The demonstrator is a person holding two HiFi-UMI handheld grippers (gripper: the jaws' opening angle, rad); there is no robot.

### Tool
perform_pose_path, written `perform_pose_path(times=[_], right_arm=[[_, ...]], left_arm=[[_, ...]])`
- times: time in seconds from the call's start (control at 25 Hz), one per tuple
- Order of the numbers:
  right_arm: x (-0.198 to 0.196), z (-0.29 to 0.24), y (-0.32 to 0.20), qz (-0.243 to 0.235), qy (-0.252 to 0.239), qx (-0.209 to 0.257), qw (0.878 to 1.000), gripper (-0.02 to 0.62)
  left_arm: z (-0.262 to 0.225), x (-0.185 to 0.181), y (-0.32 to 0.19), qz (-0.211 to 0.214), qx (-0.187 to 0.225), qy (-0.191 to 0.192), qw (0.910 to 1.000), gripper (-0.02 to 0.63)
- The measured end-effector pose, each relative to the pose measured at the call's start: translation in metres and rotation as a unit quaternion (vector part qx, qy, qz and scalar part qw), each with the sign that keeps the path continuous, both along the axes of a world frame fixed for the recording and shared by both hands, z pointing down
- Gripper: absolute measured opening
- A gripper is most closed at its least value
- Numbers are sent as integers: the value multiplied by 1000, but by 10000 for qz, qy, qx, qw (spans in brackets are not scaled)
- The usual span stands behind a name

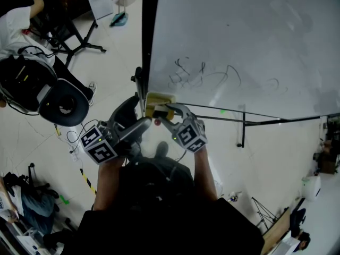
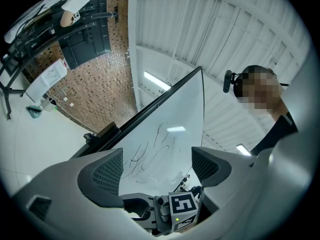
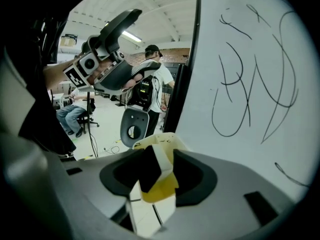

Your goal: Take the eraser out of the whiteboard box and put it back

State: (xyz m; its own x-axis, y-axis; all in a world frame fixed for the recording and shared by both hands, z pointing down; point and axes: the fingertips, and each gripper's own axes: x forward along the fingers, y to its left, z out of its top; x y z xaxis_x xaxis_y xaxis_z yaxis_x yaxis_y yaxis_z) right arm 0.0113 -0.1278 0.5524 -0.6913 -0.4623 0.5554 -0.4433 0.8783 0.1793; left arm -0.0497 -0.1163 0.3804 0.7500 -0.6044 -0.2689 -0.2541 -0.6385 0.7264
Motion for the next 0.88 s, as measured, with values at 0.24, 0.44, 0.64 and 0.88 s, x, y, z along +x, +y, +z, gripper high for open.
perform_pose_path(times=[0.24, 0.44, 0.64, 0.88], right_arm=[[1, -2, 0, 24, -102, -19, 9999, 212], [2, -8, -1, 56, -294, -59, 9995, 212], [5, -24, -4, 185, -961, -269, 9948, 212], [14, -46, -5, 296, -1987, -681, 9772, 212]], left_arm=[[1, 1, 0, -4, 1, 5, 10000, 425], [0, 2, 1, -7, 9, 1, 10000, 425], [-1, 3, 2, -11, 23, -24, 10000, 426], [-2, 9, 4, -8, 27, -24, 10000, 426]])
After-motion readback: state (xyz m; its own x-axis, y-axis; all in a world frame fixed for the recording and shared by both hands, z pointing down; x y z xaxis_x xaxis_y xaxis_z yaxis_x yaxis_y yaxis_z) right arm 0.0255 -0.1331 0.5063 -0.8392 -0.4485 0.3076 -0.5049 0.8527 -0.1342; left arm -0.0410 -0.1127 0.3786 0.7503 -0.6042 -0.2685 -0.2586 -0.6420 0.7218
